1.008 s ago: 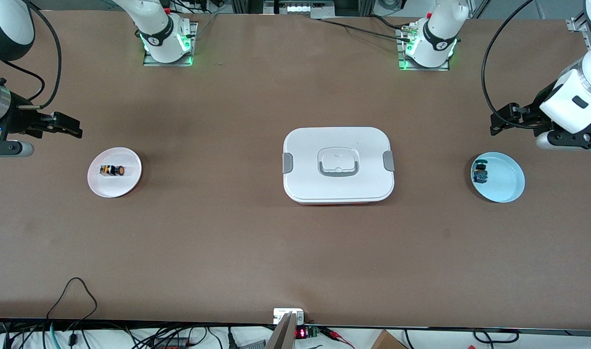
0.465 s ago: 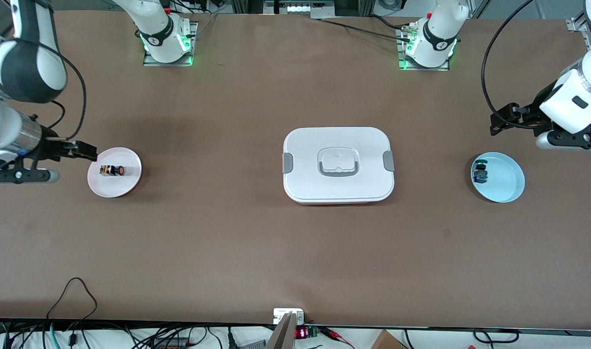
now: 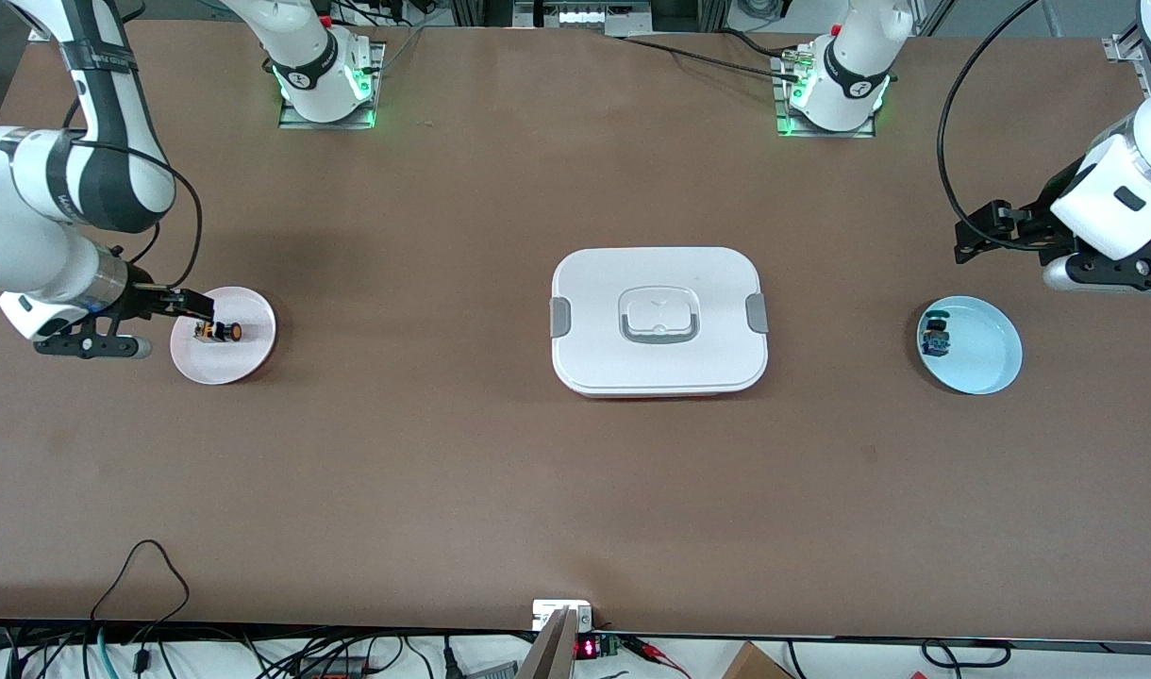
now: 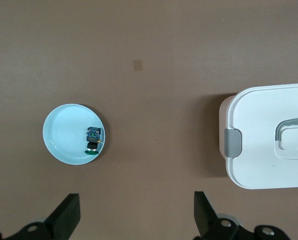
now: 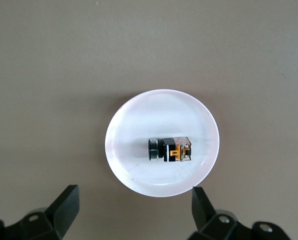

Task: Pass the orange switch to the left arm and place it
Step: 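Move the right gripper down over the orange switch on the white plate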

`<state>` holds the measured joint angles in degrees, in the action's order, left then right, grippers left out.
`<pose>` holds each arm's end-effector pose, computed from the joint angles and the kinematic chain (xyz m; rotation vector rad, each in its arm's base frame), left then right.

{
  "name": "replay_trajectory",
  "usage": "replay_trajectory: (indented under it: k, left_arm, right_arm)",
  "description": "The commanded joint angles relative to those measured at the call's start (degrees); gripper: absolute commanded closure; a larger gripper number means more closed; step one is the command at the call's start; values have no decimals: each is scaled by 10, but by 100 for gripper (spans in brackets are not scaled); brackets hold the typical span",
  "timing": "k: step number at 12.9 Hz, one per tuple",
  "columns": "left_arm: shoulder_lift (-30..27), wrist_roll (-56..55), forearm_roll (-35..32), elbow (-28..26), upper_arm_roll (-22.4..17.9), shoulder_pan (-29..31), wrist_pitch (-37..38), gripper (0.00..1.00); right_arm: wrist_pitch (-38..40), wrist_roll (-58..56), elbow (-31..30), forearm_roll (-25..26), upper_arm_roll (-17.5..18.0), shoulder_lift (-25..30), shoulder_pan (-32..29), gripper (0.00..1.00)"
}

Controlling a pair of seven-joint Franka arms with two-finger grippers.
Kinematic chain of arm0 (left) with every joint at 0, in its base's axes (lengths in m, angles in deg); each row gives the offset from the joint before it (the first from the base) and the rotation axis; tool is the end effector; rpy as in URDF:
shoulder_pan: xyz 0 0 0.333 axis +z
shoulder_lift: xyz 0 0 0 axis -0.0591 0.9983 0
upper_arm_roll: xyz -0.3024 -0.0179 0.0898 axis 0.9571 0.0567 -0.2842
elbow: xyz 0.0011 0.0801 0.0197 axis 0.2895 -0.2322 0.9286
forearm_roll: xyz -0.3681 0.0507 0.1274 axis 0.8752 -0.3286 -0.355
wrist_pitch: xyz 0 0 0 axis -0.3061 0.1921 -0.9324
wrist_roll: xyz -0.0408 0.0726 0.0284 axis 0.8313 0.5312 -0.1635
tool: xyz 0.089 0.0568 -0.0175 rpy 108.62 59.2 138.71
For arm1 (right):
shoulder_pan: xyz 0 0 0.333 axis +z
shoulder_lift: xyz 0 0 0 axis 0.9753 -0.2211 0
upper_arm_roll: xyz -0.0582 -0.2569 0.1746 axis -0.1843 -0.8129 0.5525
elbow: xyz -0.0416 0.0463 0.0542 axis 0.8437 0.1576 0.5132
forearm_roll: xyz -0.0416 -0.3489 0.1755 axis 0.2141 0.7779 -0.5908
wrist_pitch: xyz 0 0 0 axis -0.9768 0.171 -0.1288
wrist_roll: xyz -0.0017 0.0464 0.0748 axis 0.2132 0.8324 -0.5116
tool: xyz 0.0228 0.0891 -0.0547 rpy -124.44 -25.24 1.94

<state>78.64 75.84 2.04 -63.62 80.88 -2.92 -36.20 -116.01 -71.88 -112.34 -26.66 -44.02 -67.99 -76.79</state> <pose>0.5768 -0.0454 0.5985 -3.1360 0.0289 0.0903 0.5735 -0.0575 0.3445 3.0715 -0.0117 -0.1619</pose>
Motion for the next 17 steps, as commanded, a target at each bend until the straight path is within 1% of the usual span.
replay_trajectory:
  k: [1, 6, 8, 10, 12, 14, 16, 17]
  left_arm:
    - [6, -1, -11, 18, 2, 1, 13, 0]
    - [6, -2, -10, 17, 2, 1, 13, 0]
    - [7, -1, -8, 17, 2, 1, 14, 0]
    - [8, 2, 4, 18, 5, -6, 14, 0]
    - [8, 2, 5, 19, 8, -9, 11, 0]
    - [27, 18, 54, 29, 6, -1, 11, 0]
    - [28, 18, 63, 43, 2, 7, 11, 0]
    - [30, 16, 51, 43, 4, 1, 12, 0]
  right_arm:
    - [-14, -4, -13, 14, 2, -8, 4, 0]
    - [-35, -1, -12, 14, 2, -44, -9, 0]
    - [-44, -1, -14, 14, 2, -46, -11, 0]
    - [-71, 1, -23, 14, 2, -50, -25, 0]
    - [-95, 2, -41, 13, 3, -67, -33, 0]
    - [-127, -1, -53, 14, 3, -70, -40, 0]
    - [-133, -2, -55, 14, 2, -74, -42, 0]
    - [-150, -4, -57, 14, 2, -81, -42, 0]
